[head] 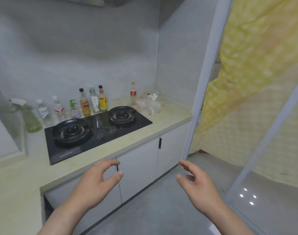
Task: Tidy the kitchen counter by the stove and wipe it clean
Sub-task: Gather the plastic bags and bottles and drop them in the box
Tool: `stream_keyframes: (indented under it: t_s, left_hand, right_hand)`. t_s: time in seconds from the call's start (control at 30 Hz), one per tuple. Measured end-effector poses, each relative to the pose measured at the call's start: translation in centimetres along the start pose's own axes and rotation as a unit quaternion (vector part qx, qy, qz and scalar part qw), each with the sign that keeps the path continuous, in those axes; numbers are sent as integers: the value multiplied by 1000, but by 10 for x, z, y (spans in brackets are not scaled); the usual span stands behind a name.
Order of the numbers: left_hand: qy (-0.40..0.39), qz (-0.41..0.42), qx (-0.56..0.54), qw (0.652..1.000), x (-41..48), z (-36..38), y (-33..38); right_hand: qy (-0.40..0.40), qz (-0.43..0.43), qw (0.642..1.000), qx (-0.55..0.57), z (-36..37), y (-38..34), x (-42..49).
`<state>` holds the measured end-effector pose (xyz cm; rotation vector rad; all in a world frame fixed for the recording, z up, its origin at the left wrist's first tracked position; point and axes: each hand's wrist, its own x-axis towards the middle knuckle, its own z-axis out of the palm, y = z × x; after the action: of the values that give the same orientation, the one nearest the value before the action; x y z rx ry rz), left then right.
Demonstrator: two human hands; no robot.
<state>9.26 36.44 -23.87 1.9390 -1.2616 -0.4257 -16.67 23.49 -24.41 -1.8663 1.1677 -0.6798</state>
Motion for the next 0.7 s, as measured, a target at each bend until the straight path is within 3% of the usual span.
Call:
stream_keyframes:
  t_s: [0.37,0.7]
  left_hand:
    - [8,-52,8,999,126,43,-12]
    - [37,-65,-2,997,220,92,29]
  right_hand:
    - [-49,4,998,-34,-27,14,148]
    - [-69,-9,998,-7,-67,50,269]
